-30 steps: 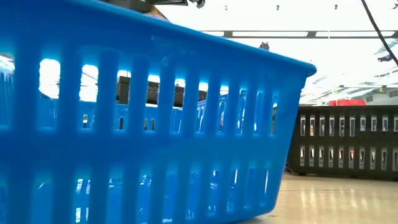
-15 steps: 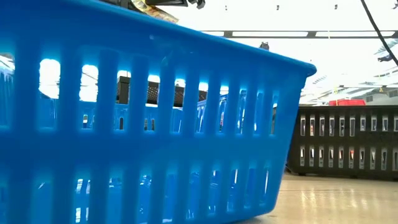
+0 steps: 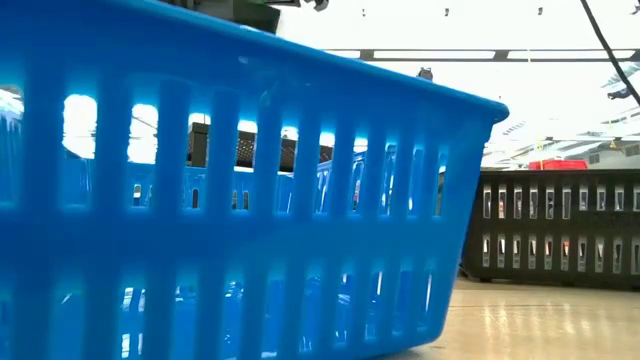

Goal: Pick & Place Office Desk Supplies
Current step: Put the yellow crayon box into the blue bin

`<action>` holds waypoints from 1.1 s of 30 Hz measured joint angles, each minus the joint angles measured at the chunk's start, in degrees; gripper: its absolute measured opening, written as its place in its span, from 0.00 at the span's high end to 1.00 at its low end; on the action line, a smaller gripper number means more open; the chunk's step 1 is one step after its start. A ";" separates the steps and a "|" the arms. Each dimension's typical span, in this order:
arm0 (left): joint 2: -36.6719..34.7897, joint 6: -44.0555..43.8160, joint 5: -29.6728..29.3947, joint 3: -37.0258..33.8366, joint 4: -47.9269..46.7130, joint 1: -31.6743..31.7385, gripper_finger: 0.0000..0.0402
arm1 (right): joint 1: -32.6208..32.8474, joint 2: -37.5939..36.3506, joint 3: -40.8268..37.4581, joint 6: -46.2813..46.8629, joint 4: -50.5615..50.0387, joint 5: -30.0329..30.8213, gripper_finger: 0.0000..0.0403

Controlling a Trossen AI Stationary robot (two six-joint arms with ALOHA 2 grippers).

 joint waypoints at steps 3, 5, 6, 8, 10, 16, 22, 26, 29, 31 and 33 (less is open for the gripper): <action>0.00 -0.64 0.14 0.00 -0.09 0.07 0.49 | 0.01 0.00 0.00 0.02 0.39 -0.54 1.00; 0.00 -1.17 0.05 0.00 -0.18 0.17 0.45 | -0.01 0.00 0.00 0.02 0.39 -0.52 1.00; 0.00 -1.23 -0.01 0.00 -0.20 0.17 0.42 | -0.01 0.00 0.00 0.04 0.39 -0.54 1.00; 0.00 -1.23 0.03 0.00 -0.20 0.17 0.37 | -0.01 0.00 0.00 0.02 0.39 -0.61 1.00; 0.00 -1.21 0.04 0.00 -0.14 0.17 0.31 | -0.01 0.00 0.00 0.02 0.30 -0.94 1.00; 0.00 -0.57 -0.34 0.00 0.24 0.13 0.24 | -0.04 0.00 0.00 0.00 -0.89 -1.39 1.00; 0.00 0.84 -0.86 0.00 -0.70 0.09 0.24 | 0.36 0.00 0.00 -0.48 -1.32 -1.39 1.00; 0.00 0.74 -0.91 0.00 -1.72 0.09 0.24 | 0.62 0.00 0.00 -0.61 -1.35 -1.44 1.00; 0.00 0.44 -0.85 0.00 -2.23 0.04 0.24 | 0.94 -0.01 0.00 -0.46 -1.55 -1.44 1.00; 0.00 -0.22 -0.74 -0.02 -2.76 -0.02 0.24 | 1.27 -0.02 0.00 -0.13 -2.23 -1.37 1.00; 0.00 -0.87 0.20 -0.02 -3.83 -0.07 0.24 | 1.60 -0.06 0.00 0.87 -3.14 -1.36 1.00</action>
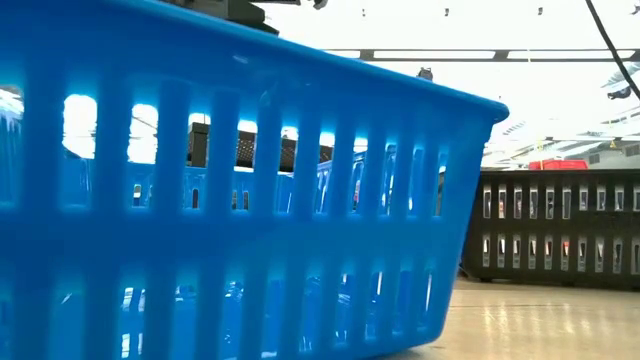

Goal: Pick & Place Office Desk Supplies
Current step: Put the yellow crayon box into the blue bin

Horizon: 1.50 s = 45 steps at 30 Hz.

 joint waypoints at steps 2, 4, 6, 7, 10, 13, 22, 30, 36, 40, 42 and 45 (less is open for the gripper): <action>0.00 -1.17 1.58 -0.04 -0.78 0.00 0.24 | 0.49 -0.01 0.00 0.70 -1.04 0.16 1.00; 0.00 -2.58 3.57 -0.04 -1.73 -0.03 0.24 | 1.12 -0.01 0.00 1.54 -1.74 0.20 1.00; 0.00 -3.70 5.71 -0.04 -2.88 -0.09 0.24 | 1.78 -0.02 0.00 1.88 -2.13 0.21 1.00; 0.00 -4.08 6.48 -0.04 -3.31 -0.35 0.24 | 2.14 -0.05 0.00 2.17 -2.34 0.20 1.00; 0.00 -4.38 7.11 -0.04 -4.48 -1.50 0.24 | 3.12 -0.08 0.00 3.20 -3.11 -0.06 1.00; 0.00 -2.75 6.98 -0.04 -5.00 -2.93 0.24 | 3.94 -0.08 0.00 3.15 -3.75 0.49 1.00; 0.00 -0.74 5.34 -0.04 -4.80 -3.93 0.24 | 4.12 0.03 -0.04 5.22 -4.29 0.32 1.00; 0.00 -2.08 5.76 -0.04 -6.55 -4.52 0.24 | 6.39 -0.10 -0.07 6.35 -6.81 0.41 1.00; 0.00 -4.23 5.45 -0.05 -6.55 -4.94 0.24 | 8.26 -0.08 -0.11 8.76 -10.06 -0.81 1.00; -0.07 -4.97 4.52 -0.02 -6.46 -4.66 0.24 | 9.65 0.14 -0.15 9.03 -9.61 -2.27 1.00; -0.07 -5.08 3.61 0.04 -6.38 -4.76 0.25 | 10.04 0.17 -0.15 8.87 -8.90 -2.13 1.00; -0.07 -5.12 3.26 0.04 -6.97 -4.72 0.32 | 10.15 0.17 -0.15 8.61 -8.21 -1.61 1.00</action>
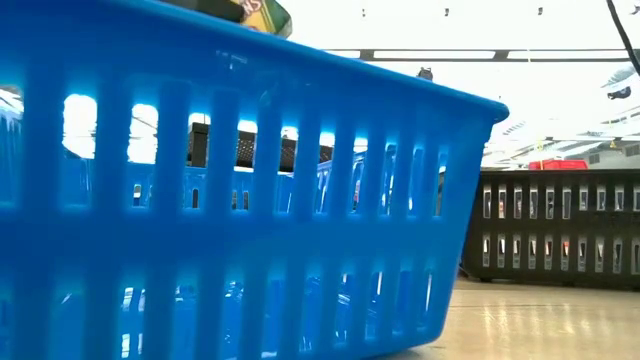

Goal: Pick & Place Office Desk Supplies
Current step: Put the yellow crayon box into the blue bin

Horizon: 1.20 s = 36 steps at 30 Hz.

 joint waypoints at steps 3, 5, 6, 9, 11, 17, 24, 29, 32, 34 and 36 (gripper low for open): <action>0.00 0.71 0.88 0.04 -0.33 -0.02 0.49 | -0.01 0.00 0.00 0.02 0.23 0.06 1.00; 0.00 1.54 1.72 0.04 -0.39 -0.15 0.64 | -0.01 0.00 0.00 0.00 0.25 0.07 1.00; 0.02 1.90 2.16 0.03 -0.88 -0.30 0.71 | -0.01 0.00 0.00 0.00 0.27 0.06 1.00; 0.04 3.20 3.54 0.04 -0.39 -0.67 0.76 | 0.00 0.00 0.00 0.00 0.27 0.09 1.00; 0.03 3.42 4.43 0.04 -0.74 -0.81 0.76 | 0.23 0.00 0.00 -0.07 0.29 0.62 1.00; 0.04 2.71 9.31 0.04 -2.89 -0.79 0.76 | 0.74 -0.02 0.00 -1.79 0.07 2.43 1.00; 0.04 -0.62 14.08 0.02 -7.59 -0.82 0.76 | 3.10 -4.59 0.09 -2.54 -10.06 3.68 1.00; 0.04 -1.51 16.74 0.88 -10.08 -1.23 0.76 | 5.44 -7.72 0.09 3.28 -21.44 2.81 1.00; 0.07 -1.43 17.14 4.94 -18.27 -1.84 0.76 | 5.75 -8.24 0.09 9.88 -29.87 -0.16 0.98; 0.07 -1.41 16.63 9.34 -27.05 -2.05 0.76 | 5.69 -8.11 0.07 14.00 -35.01 -2.69 0.96; 0.11 -0.55 15.31 13.81 -35.52 -2.40 0.76 | 5.69 -7.81 0.07 17.48 -39.11 -3.42 0.93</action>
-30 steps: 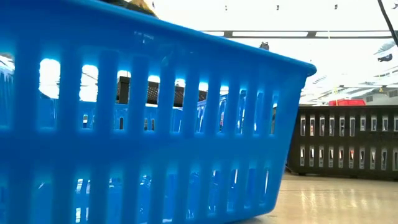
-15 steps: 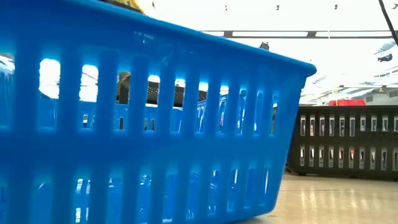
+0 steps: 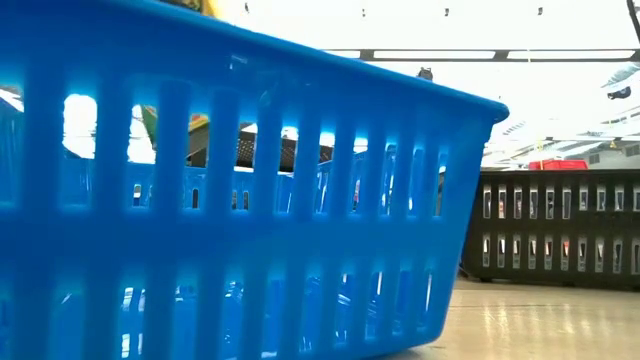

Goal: Pick & Place Office Desk Supplies
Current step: Put the yellow crayon box into the blue bin

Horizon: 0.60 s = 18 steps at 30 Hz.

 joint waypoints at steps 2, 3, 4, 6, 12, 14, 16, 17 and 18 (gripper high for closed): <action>0.05 1.81 -1.24 4.18 -6.00 -0.17 0.76 | 0.29 0.11 0.00 2.68 -4.26 -0.01 0.88; 0.14 2.68 -1.52 5.89 -8.06 -0.28 0.76 | 0.31 0.11 0.00 3.84 -5.99 0.08 0.85; 0.48 3.48 -1.64 7.71 -9.97 -0.29 0.76 | 0.31 0.11 0.00 4.95 -7.37 0.12 0.82; 1.35 4.32 -1.41 10.51 -13.15 -0.32 0.76 | 0.31 0.11 0.00 6.81 -10.93 0.10 0.74; 7.26 -2.19 -1.22 17.21 -18.47 -0.31 0.76 | 0.68 0.09 -1.19 11.55 -14.73 -0.26 0.54; 9.34 -6.49 -1.21 19.13 -20.00 -0.31 0.76 | 1.22 0.11 -1.85 12.83 -15.64 -0.42 0.51; 11.45 -10.15 -1.07 21.40 -20.45 -0.41 0.76 | 1.80 0.11 -2.68 13.16 -15.86 -0.38 0.50; 12.19 -11.64 -1.08 22.42 -21.59 -0.57 0.76 | 2.08 0.11 -3.20 13.19 -15.85 -0.39 0.50; 13.06 -13.09 -1.33 23.57 -22.40 -0.69 0.76 | 2.43 0.11 -3.69 13.52 -15.81 -0.38 0.51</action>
